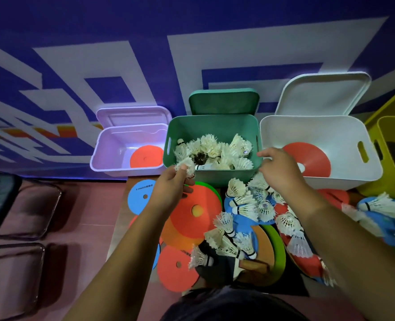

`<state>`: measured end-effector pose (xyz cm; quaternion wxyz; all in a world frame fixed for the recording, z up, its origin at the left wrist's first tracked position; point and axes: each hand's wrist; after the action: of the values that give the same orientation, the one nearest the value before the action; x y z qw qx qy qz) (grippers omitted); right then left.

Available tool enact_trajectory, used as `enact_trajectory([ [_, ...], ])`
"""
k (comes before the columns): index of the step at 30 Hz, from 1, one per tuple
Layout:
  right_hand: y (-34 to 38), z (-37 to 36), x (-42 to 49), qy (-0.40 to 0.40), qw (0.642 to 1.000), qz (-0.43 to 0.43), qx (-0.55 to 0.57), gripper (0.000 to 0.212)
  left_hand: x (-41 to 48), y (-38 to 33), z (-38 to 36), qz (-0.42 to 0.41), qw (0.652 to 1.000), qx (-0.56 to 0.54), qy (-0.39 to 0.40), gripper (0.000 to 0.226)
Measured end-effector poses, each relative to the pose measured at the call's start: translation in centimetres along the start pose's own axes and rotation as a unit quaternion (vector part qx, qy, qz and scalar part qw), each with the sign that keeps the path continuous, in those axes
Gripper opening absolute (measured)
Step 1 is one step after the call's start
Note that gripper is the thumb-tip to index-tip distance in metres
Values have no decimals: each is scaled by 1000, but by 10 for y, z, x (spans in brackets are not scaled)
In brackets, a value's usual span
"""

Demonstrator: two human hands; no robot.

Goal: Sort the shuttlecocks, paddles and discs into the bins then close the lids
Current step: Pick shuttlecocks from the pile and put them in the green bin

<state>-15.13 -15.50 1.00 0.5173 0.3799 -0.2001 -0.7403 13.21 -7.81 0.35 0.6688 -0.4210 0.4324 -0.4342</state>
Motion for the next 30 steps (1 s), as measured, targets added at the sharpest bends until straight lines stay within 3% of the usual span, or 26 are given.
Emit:
enact_trajectory([
  [7,-21,19,-24,-4,999,31,18,33,34,-45,-50,-42,996,50,57,33],
  [11,-32,28,-34,-20,999,48,8,30,68,-58,-74,-43,997,50,29,24],
  [16,-47,37,-40,-22,998,52,10,29,102,-44,-75,11,968,245,58,53],
  [18,-53,39,-40,-26,998,52,19,29,109,-33,-71,30,959,276,50,57],
  [23,-56,39,-37,-21,998,55,24,28,94,-29,-61,-10,964,263,17,29],
  [27,-46,26,-31,4,998,61,29,28,70,-39,-56,-65,958,278,23,27],
  [30,-37,14,-30,27,997,66,34,28,52,-42,-52,-65,977,201,-8,16],
])
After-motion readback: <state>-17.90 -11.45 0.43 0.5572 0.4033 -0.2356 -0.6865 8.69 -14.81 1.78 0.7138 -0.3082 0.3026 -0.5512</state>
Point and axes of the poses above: each hand's wrist, its own x-axis towards the middle knuckle, its own z-axis out of the back of the hand, y = z × x, and after that the axes turned 10 degrees about -z, right-handed
